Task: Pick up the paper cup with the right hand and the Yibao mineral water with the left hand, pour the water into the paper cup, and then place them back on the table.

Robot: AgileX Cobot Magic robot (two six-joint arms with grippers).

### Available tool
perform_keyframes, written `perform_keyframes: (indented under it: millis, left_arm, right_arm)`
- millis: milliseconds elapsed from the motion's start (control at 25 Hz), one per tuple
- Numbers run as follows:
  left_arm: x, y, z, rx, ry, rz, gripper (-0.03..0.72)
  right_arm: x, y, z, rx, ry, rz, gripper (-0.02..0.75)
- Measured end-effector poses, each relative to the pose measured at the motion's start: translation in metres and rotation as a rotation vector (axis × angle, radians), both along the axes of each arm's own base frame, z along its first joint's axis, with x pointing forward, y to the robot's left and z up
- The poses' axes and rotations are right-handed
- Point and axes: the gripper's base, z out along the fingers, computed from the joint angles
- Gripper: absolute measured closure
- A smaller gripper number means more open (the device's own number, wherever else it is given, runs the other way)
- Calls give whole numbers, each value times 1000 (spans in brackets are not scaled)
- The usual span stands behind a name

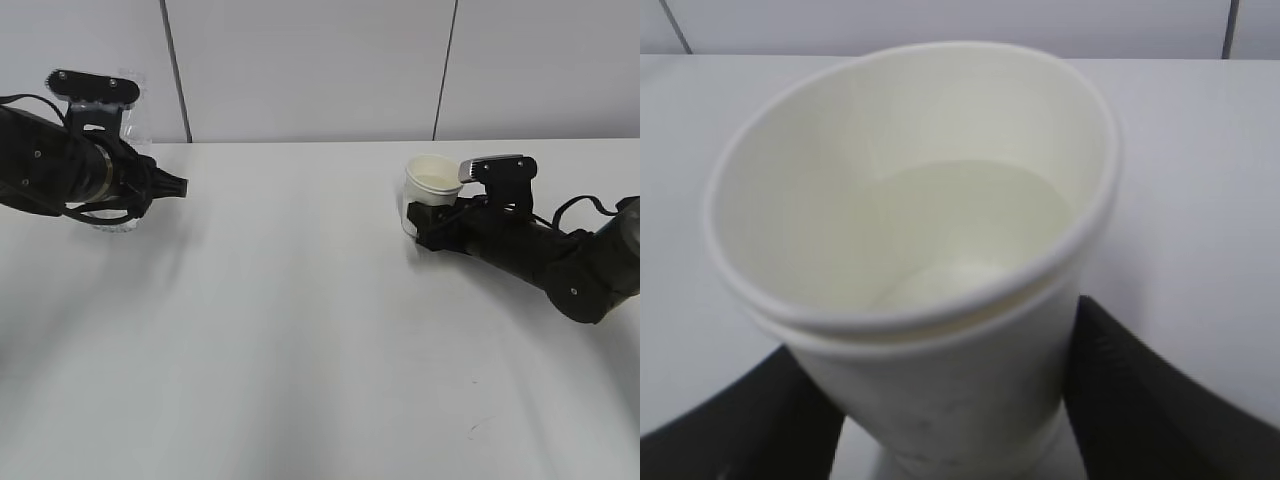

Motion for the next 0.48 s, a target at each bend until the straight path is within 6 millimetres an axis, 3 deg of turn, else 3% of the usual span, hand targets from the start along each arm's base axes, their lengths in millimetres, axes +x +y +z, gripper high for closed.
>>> perform_keyframes:
  millis: [240,480]
  left_arm:
    - [0,0,0,0,0,0,377]
    - [0,0,0,0,0,0,377]
  right_arm:
    - [0,0,0,0,0,0,134]
    - [-3,0,-3,-1,13,0,119]
